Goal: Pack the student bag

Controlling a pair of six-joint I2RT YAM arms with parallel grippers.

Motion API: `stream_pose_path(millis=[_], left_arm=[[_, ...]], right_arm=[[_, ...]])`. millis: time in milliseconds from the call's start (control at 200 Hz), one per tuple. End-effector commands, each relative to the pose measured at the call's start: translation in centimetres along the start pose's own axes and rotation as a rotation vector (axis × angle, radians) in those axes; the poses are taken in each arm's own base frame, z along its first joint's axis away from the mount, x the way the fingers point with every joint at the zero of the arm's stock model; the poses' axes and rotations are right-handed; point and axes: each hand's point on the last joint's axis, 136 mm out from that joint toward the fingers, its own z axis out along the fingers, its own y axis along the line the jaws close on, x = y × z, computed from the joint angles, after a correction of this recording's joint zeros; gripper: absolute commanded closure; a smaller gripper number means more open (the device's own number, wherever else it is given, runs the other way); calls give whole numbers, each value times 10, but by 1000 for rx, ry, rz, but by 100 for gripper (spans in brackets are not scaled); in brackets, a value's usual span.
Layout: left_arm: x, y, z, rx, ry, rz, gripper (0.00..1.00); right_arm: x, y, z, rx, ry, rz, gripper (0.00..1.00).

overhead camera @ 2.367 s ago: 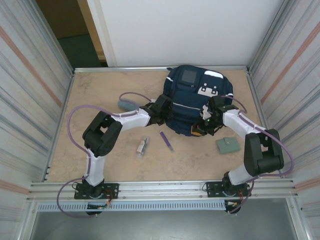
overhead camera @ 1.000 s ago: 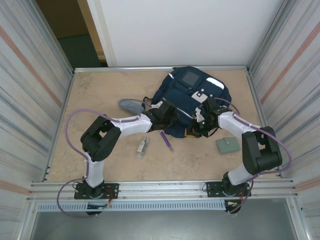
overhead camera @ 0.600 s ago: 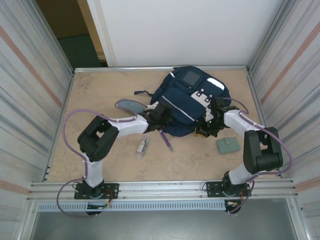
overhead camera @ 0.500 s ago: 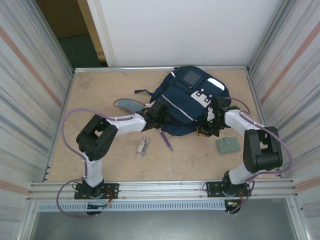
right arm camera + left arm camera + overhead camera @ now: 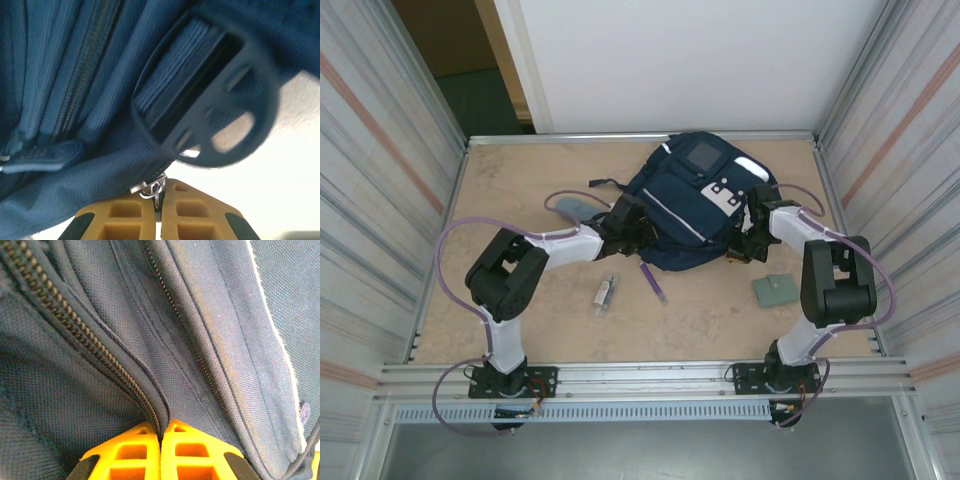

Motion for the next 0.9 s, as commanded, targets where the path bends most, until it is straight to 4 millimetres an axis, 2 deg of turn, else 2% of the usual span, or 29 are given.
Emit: stream_pose_path(millis=[0,175,421,511,596,646,692,752,807,892], left_arm=[[13,29,-12,-95,74,57,100],[14,30,-17,-93,94,61,100],[16,15,-21,-30,126,87,100],[17,4,-26,23,133,87,100],[18,-7,-35,55,126,77,100],[17,-16,-44,78,119,74,92],[15,-25,-53,99,107,88,88],[11,-33,-67,109,87,101,81],[7,-38,-79,111,66,104,67],[0,-44,-97,104,44,96,53]], right_arm=[[-15,-25,-4,113,-27,-1,94],[-24,-46,-6,215,-28,3,91],[-38,-63,-4,259,-57,49,86],[-41,-61,-7,225,-70,65,79],[-41,-58,-18,207,-108,70,75],[-40,-57,-27,200,-141,80,70],[-39,-59,-34,203,-170,86,67],[-41,-58,-50,193,-233,95,63],[-41,-59,-67,200,-290,99,58],[-42,-61,-98,216,-406,107,52]])
